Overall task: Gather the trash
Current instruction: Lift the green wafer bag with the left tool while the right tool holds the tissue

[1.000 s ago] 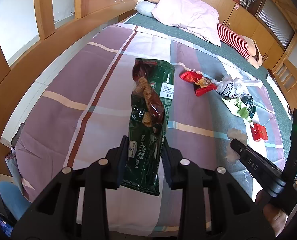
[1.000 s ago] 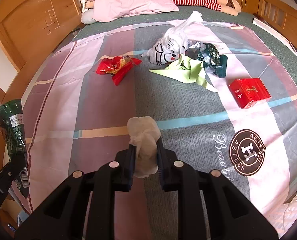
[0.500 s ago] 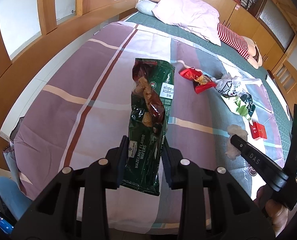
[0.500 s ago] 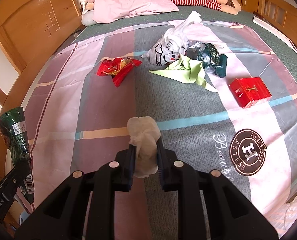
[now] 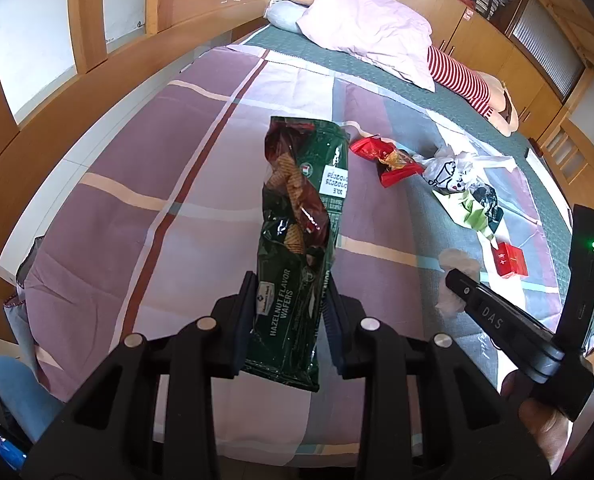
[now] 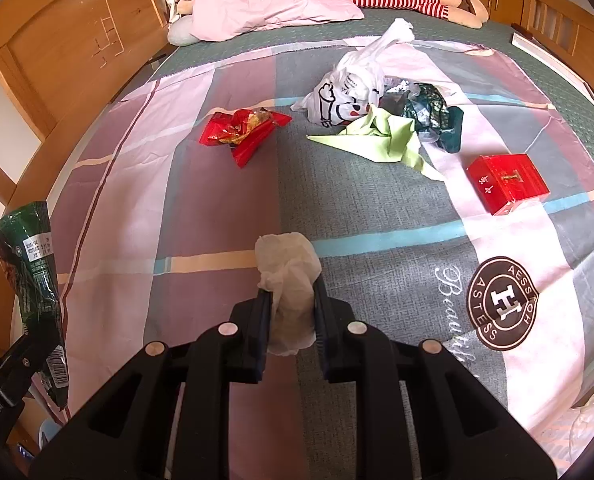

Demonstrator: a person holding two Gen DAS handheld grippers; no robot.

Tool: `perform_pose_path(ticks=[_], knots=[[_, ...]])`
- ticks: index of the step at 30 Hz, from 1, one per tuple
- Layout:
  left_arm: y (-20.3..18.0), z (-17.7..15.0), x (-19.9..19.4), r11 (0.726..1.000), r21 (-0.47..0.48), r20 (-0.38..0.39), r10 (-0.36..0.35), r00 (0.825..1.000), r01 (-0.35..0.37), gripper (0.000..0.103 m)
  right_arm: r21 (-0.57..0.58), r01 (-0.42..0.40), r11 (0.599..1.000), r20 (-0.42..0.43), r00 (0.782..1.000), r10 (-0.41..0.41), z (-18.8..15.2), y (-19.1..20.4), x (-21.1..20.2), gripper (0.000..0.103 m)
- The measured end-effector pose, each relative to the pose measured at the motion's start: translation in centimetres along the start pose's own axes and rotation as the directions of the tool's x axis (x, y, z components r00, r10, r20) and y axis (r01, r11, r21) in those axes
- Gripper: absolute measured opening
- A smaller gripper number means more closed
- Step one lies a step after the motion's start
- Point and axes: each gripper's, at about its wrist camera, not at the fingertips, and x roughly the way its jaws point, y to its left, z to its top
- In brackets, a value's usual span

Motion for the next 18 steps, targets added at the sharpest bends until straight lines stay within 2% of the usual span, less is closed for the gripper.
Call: perform_pose_path(ticks=[5, 18], knots=[[-0.03, 0.03, -0.07, 1.0, -0.002, 0.001, -0.002, 1.0, 0.002, 0.033, 0.002, -0.004, 1.0, -0.005, 1.0, 0.004, -0.03, -0.01, 0.06, 0.02], [-0.82, 0.24, -0.76, 0.997, 0.023, 0.039, -0.078, 0.996, 0.077, 0.033, 0.013, -0.003, 1.0, 0.0, 1.0, 0.003, 0.01, -0.08, -0.04, 0.02]])
